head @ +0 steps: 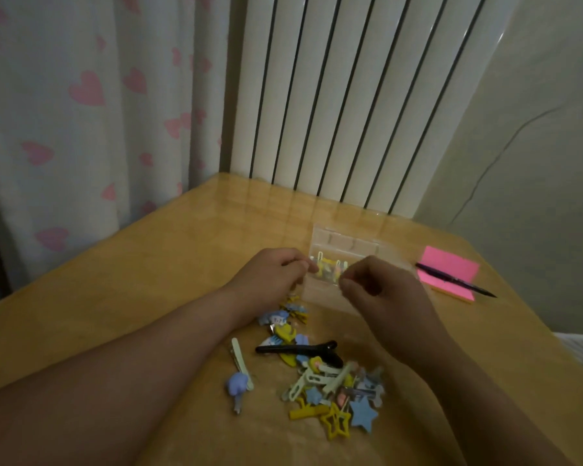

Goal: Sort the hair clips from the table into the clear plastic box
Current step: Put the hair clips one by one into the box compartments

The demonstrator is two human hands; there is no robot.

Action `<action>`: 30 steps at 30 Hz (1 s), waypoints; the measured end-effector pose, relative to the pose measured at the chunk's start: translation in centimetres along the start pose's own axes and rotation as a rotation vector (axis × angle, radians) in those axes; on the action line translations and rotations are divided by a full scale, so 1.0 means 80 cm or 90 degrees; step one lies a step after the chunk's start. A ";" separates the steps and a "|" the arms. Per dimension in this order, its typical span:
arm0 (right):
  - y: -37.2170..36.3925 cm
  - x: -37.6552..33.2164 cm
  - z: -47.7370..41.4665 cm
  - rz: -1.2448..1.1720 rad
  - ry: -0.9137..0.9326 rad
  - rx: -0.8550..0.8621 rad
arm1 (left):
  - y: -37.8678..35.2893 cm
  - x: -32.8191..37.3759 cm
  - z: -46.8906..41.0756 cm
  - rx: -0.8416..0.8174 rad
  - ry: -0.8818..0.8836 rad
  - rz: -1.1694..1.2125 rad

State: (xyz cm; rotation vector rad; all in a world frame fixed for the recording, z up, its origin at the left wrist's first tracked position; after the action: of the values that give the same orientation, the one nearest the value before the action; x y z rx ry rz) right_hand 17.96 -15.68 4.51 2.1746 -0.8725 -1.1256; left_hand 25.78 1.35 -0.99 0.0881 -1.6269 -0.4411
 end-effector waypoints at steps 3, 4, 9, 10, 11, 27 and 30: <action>-0.033 -0.010 0.008 0.028 0.025 -0.100 | 0.002 -0.002 -0.003 0.000 0.010 0.013; -0.041 -0.008 0.009 0.040 0.023 -0.121 | 0.002 -0.002 -0.003 -0.003 0.011 0.021; -0.065 -0.009 0.009 0.099 0.061 -0.178 | -0.001 -0.005 -0.005 -0.030 0.043 0.094; -0.067 -0.013 0.007 0.114 0.069 -0.180 | -0.001 -0.005 -0.006 -0.031 0.045 0.098; -0.070 -0.016 0.005 0.125 0.075 -0.183 | -0.001 -0.005 -0.006 -0.031 0.045 0.098; -0.071 -0.014 0.008 0.235 0.043 -0.237 | -0.002 -0.005 -0.006 -0.018 0.017 0.051; -0.070 -0.011 0.009 0.227 0.033 -0.221 | -0.004 -0.009 -0.009 -0.017 0.002 0.028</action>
State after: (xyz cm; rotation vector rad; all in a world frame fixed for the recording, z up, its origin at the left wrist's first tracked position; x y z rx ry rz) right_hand 18.63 -11.50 0.70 1.6803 -0.9199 -0.9571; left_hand 26.51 1.11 -1.73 0.0324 -1.6167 -0.4294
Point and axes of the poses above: each hand's wrist, its own z-axis away from the middle knuckle, its own y-axis out of the back of the hand, x = y × z, the point moved 10 cm from there along -z, towards the middle knuckle, and after that the axes turned 9 degrees about y, right-handed, at the moved point
